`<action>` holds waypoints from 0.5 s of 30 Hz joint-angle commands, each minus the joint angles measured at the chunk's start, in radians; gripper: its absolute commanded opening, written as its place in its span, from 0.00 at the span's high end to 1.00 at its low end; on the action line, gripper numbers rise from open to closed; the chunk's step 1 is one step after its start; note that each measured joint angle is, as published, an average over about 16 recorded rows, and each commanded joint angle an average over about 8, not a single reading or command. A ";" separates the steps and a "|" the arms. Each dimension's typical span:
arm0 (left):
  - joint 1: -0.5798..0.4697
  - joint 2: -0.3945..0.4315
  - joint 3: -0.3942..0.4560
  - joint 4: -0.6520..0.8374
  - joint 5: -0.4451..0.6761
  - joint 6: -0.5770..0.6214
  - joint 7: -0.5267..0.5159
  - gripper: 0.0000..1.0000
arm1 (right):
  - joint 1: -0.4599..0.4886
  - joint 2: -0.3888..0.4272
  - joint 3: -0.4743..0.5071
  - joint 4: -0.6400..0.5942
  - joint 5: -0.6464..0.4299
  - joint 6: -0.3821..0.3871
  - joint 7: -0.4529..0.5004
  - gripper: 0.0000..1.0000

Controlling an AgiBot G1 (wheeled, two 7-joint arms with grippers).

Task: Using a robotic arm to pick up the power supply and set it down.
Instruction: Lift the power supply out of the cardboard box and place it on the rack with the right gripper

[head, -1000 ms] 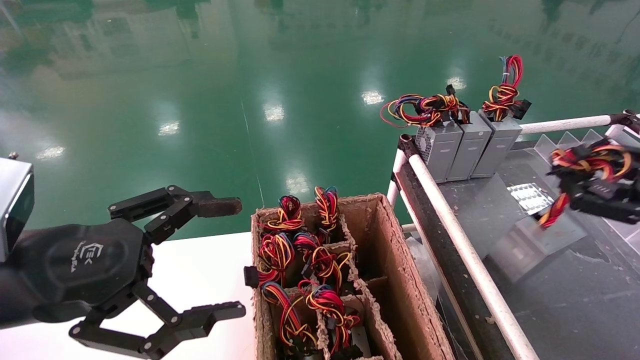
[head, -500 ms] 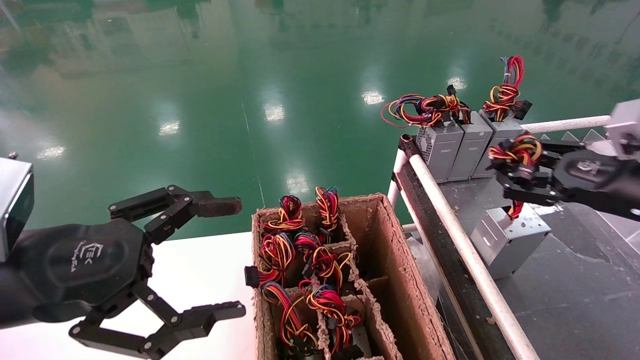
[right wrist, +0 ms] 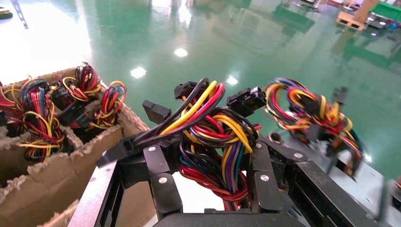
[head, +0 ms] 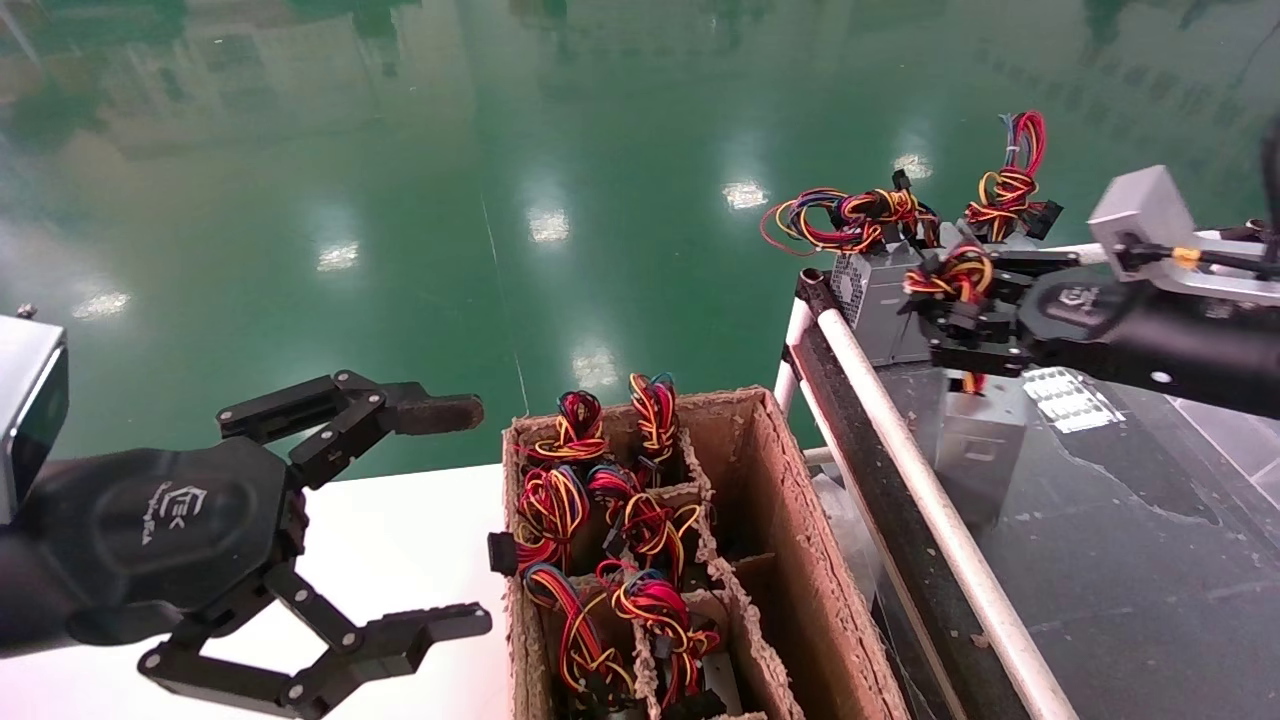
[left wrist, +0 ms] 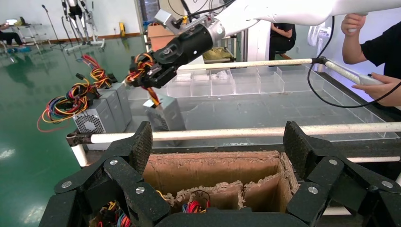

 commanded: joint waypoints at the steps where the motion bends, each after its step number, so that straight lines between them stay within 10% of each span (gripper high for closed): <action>1: 0.000 0.000 0.000 0.000 0.000 0.000 0.000 0.00 | 0.013 -0.018 -0.006 -0.015 -0.009 0.004 -0.007 1.00; 15: 0.000 0.000 0.000 0.000 0.000 0.000 0.000 0.00 | 0.087 -0.117 -0.017 -0.116 -0.032 0.129 -0.047 1.00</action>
